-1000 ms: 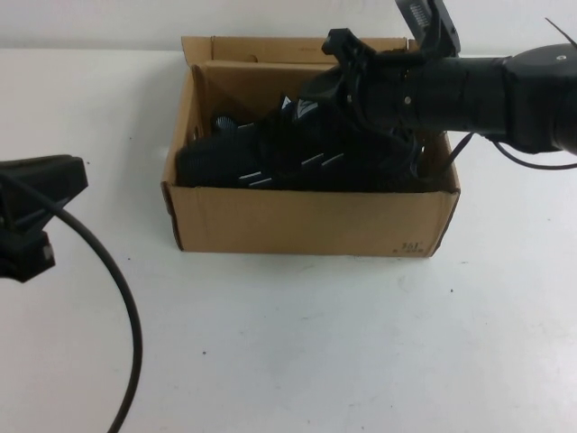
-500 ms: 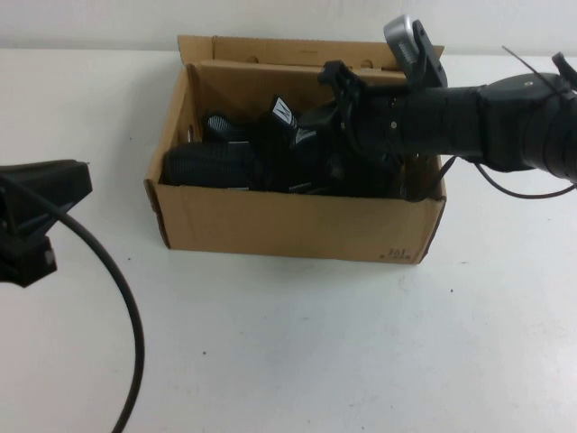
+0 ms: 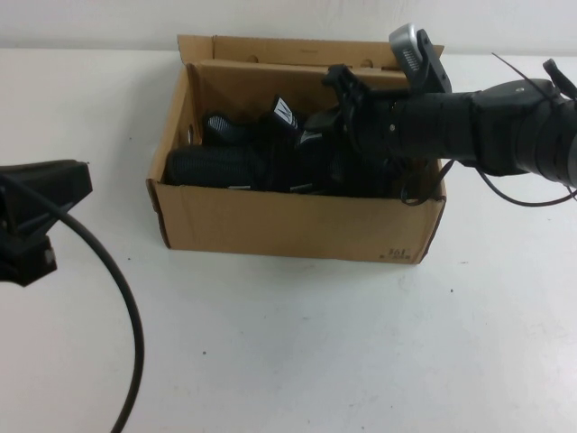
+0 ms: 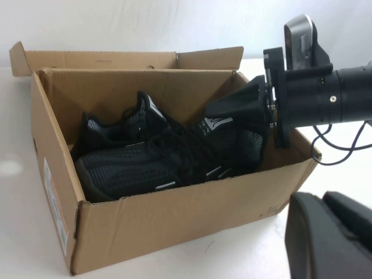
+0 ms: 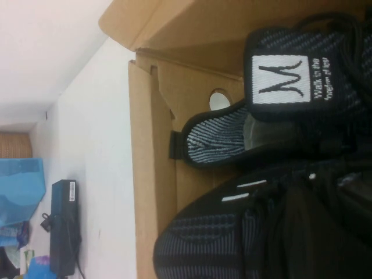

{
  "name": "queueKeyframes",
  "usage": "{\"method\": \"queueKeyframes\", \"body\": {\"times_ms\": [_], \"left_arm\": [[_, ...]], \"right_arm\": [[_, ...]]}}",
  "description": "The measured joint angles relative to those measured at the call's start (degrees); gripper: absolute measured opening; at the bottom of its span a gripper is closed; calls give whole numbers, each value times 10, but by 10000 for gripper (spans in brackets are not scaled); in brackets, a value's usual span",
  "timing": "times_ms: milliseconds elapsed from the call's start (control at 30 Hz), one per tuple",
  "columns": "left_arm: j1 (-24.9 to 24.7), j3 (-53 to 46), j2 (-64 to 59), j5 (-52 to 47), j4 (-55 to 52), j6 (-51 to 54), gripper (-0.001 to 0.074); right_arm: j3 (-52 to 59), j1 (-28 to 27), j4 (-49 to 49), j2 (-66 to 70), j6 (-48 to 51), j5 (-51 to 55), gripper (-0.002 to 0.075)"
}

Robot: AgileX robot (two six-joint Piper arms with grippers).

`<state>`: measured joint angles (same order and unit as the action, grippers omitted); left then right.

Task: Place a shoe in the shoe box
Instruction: Place the shoe in the shoe box

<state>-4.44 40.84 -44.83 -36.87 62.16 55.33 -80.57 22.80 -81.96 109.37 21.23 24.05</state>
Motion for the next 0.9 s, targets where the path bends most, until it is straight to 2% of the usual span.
{"method": "queueKeyframes", "body": {"times_ms": [900], "left_arm": [[0, 0, 0, -4, 2, -5, -1]], "right_arm": [[1, -11, 79, -32, 17, -8, -2]]}}
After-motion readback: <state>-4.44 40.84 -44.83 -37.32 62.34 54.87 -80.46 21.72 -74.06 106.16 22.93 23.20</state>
